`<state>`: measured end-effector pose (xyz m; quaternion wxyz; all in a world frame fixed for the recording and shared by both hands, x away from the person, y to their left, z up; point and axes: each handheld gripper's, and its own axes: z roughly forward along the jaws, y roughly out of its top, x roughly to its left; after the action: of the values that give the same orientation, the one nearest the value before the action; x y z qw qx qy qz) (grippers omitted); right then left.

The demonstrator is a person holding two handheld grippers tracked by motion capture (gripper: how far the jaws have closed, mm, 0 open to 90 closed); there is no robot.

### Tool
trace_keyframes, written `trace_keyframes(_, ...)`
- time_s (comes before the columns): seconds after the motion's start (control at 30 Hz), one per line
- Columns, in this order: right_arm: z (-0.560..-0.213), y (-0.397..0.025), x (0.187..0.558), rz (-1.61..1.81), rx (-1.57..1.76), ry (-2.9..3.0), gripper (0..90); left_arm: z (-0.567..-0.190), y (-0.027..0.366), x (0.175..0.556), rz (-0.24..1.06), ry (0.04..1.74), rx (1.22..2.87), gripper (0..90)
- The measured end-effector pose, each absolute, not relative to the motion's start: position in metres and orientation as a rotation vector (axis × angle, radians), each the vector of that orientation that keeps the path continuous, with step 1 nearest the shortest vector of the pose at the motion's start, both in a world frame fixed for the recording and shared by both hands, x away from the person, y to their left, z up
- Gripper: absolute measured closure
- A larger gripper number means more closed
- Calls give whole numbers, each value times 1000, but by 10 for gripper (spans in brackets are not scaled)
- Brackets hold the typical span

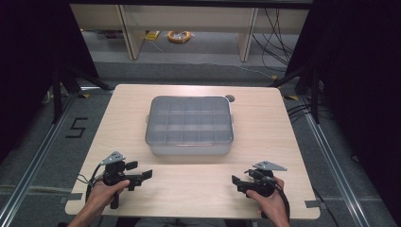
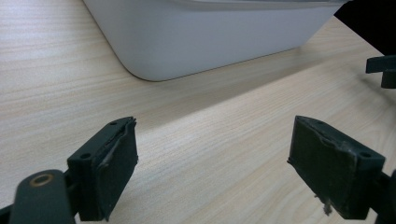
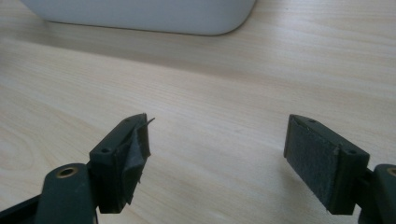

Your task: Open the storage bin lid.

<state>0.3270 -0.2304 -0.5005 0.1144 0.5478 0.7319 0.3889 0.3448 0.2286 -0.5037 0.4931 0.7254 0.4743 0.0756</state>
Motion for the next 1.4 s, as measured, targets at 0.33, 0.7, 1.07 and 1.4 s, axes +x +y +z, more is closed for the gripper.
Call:
trace_keyframes(0.33,-502,-236,330,1180,1583,2125,240,-503,229,345,192,1159,1763,145)
trace_keyframes(0.7,-501,-241,331,1204,1606,2135,250,-504,227,347,154,1179,1749,145)
trace_keyframes(1.07,-502,-246,333,1292,1649,2083,253,-502,225,350,126,1189,1738,145)
trace_keyframes(1.4,-497,-253,340,1334,1674,2003,268,-493,229,359,127,1195,1699,145)
